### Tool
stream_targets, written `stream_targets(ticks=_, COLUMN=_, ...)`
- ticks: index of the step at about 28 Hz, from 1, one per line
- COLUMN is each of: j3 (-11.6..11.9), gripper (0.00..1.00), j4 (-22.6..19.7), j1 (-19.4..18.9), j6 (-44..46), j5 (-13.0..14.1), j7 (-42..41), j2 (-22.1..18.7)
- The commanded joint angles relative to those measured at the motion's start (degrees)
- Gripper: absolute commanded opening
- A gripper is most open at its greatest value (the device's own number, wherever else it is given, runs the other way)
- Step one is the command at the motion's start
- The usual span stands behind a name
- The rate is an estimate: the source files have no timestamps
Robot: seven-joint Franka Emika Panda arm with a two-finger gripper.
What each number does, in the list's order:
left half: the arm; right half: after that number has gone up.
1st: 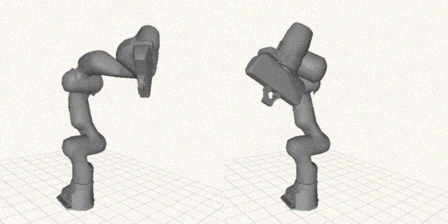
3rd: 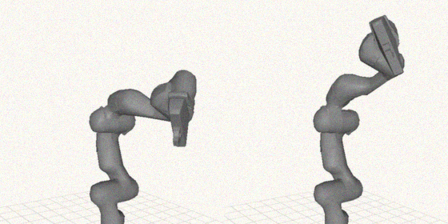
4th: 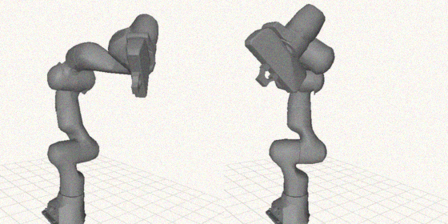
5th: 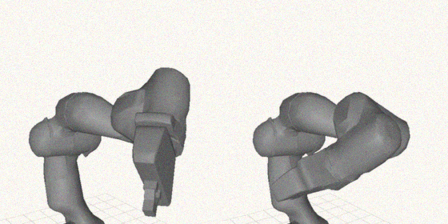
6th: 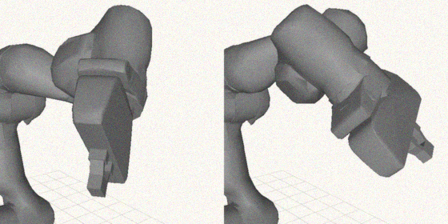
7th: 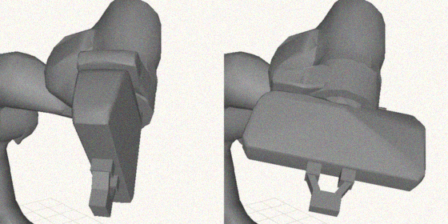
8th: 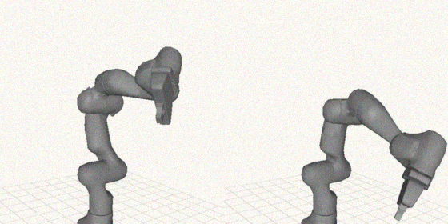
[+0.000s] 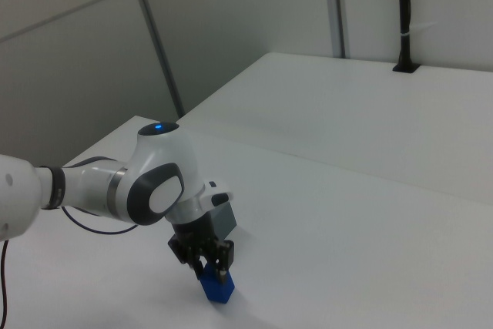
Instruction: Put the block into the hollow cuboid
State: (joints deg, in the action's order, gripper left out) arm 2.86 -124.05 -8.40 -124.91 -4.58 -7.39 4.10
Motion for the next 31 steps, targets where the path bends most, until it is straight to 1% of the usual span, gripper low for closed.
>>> stream_targets(ticks=1, j3=0.04, gripper=0.00, j4=4.42, j1=-0.12, j6=2.12, j5=0.45, j7=-0.34, j2=-0.58)
stream_targets(ticks=3, j3=0.04, gripper=0.00, j4=7.40, j1=-0.03, j6=5.37, j5=1.59, j7=-0.34, j2=-0.76)
stream_targets(ticks=4, j3=0.04, gripper=0.00, j4=10.81, j1=0.14, j6=8.86, j5=3.51, j7=-0.60, j2=-0.76)
stream_targets(ticks=6, j3=0.04, gripper=0.00, j4=14.08, j1=0.32, j6=11.61, j5=5.37, j7=-0.78, j2=-0.50)
stream_targets(ticks=9, j3=0.04, gripper=0.00, j4=18.04, j1=0.32, j6=13.12, j5=7.57, j7=-0.61, j2=-0.06)
stream_targets(ticks=10, j3=0.04, gripper=0.00, j4=19.62, j1=0.14, j6=13.12, j5=8.88, j7=-0.26, j2=0.12)
stream_targets(ticks=14, j3=-0.13, gripper=0.00, j4=21.91, j1=-0.21, j6=12.50, j5=11.87, j7=-0.60, j2=1.34)
stream_targets(ticks=15, j3=-0.39, gripper=0.00, j4=22.70, j1=-0.21, j6=12.50, j5=12.58, j7=-0.69, j2=2.13)
stream_targets(ticks=16, j3=-1.44, gripper=0.00, j4=24.80, j1=-0.21, j6=12.50, j5=13.54, j7=-0.61, j2=3.97)
stream_targets(ticks=18, j3=-2.59, gripper=0.00, j4=27.18, j1=-0.21, j6=12.50, j5=14.34, j7=-0.26, j2=6.09)
stream_targets(ticks=21, j3=-3.91, gripper=0.00, j4=29.47, j1=-0.21, j6=12.07, j5=14.52, j7=-0.17, j2=9.16)
stream_targets(ticks=24, j3=-4.44, gripper=0.00, j4=29.56, j1=-0.65, j6=10.40, j5=14.52, j7=-0.08, j2=10.66)
stream_targets(ticks=26, j3=-4.53, gripper=0.00, j4=29.83, j1=-1.78, j6=7.95, j5=14.52, j7=-0.08, j2=12.06)
stream_targets(ticks=31, j3=-4.70, gripper=0.00, j4=29.74, j1=-2.14, j6=5.39, j5=14.34, j7=-0.08, j2=13.21)
